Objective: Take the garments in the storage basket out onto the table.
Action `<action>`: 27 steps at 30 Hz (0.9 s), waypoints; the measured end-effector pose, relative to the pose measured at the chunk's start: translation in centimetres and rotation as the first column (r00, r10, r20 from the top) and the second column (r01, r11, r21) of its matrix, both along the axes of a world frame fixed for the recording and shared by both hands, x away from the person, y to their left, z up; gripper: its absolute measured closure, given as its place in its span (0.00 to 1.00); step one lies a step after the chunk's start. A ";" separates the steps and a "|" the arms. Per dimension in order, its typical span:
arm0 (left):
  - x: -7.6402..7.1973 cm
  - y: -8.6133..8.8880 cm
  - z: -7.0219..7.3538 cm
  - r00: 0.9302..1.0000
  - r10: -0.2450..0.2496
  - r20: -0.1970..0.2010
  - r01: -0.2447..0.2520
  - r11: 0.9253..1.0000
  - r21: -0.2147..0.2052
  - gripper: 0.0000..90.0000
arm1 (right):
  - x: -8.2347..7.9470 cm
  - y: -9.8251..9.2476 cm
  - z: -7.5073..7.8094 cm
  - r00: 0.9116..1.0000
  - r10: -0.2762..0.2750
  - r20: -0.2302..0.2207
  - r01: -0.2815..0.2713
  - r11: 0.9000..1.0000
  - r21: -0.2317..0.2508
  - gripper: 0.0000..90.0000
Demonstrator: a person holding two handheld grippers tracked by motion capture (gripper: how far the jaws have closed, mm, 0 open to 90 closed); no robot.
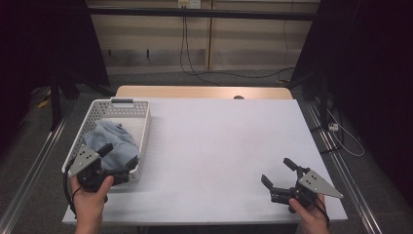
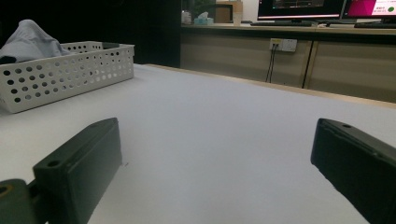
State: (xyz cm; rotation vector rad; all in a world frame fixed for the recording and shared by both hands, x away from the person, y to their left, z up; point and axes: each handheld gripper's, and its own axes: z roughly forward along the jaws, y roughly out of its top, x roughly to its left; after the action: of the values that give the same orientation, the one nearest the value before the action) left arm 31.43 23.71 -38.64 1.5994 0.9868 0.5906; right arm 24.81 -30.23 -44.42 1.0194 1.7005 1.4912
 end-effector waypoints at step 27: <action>4.2 2.3 1.2 0.972 0.182 -0.149 -0.170 0.981 0.089 0.03 | 0.0 -0.1 0.0 1.000 -0.001 -0.003 0.001 1.000 0.014 0.02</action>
State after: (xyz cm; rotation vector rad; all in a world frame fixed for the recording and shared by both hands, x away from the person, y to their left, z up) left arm 35.59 26.03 -37.48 1.6549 1.2464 0.6372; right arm 24.78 -30.31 -44.46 1.0300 1.6942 1.5034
